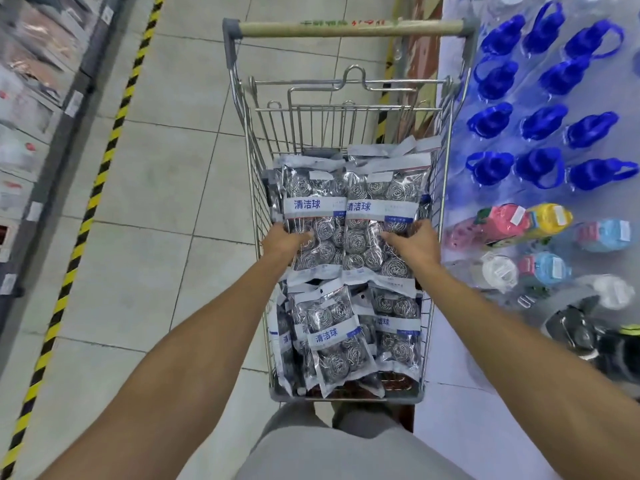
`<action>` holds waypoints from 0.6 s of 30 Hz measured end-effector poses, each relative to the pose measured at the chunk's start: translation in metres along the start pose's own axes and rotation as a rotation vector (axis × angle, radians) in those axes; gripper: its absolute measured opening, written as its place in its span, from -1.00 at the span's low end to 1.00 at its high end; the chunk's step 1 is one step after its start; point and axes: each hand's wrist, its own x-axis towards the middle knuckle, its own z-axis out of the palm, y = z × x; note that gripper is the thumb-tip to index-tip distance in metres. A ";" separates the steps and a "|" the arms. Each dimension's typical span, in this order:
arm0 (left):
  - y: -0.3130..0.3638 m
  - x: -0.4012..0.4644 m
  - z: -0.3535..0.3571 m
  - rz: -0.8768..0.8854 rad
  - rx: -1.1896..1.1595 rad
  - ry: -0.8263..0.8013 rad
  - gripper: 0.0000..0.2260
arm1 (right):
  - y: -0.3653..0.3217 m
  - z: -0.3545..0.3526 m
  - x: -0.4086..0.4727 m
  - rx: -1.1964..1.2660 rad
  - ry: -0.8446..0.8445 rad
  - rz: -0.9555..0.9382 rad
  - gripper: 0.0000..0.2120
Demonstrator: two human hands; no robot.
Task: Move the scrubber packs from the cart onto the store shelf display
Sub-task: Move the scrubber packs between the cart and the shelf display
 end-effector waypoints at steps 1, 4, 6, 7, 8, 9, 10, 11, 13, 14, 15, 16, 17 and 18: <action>0.001 0.000 0.002 0.013 0.023 -0.001 -0.36 | 0.000 0.002 0.000 0.009 -0.006 0.002 -0.35; 0.004 0.000 0.010 0.015 -0.030 -0.033 -0.38 | -0.002 0.005 0.001 0.048 -0.016 0.006 -0.41; 0.002 0.002 0.014 0.007 -0.108 -0.057 -0.24 | -0.003 0.005 0.003 0.077 -0.013 0.014 -0.40; 0.001 0.002 0.015 0.010 -0.134 -0.077 -0.16 | -0.003 0.003 0.002 0.109 -0.027 0.022 -0.39; 0.000 0.002 0.015 0.014 -0.155 -0.096 -0.10 | -0.005 0.001 0.000 0.140 -0.055 0.023 -0.37; -0.002 0.002 0.015 0.012 -0.171 -0.116 -0.05 | -0.005 -0.001 -0.001 0.168 -0.079 0.018 -0.37; -0.002 -0.001 0.015 0.023 -0.183 -0.136 -0.03 | -0.005 -0.004 -0.004 0.193 -0.098 0.005 -0.35; -0.003 -0.002 0.013 0.030 -0.189 -0.161 -0.02 | -0.005 -0.008 -0.006 0.216 -0.109 -0.002 -0.33; -0.014 0.012 0.011 0.060 -0.202 -0.198 0.05 | -0.001 -0.018 -0.010 0.263 -0.130 0.005 -0.30; -0.015 0.011 0.008 0.072 -0.213 -0.205 0.09 | -0.001 -0.025 -0.016 0.299 -0.152 0.009 -0.32; -0.020 0.016 0.004 0.079 -0.228 -0.210 0.13 | -0.001 -0.033 -0.021 0.344 -0.168 0.012 -0.33; -0.021 0.014 -0.001 0.087 -0.252 -0.214 0.13 | 0.000 -0.042 -0.027 0.395 -0.181 0.008 -0.31; -0.015 0.000 -0.009 0.087 -0.280 -0.226 0.09 | 0.000 -0.050 -0.034 0.451 -0.186 0.003 -0.27; -0.004 -0.023 -0.018 0.094 -0.321 -0.237 0.02 | -0.001 -0.059 -0.042 0.508 -0.192 -0.010 -0.27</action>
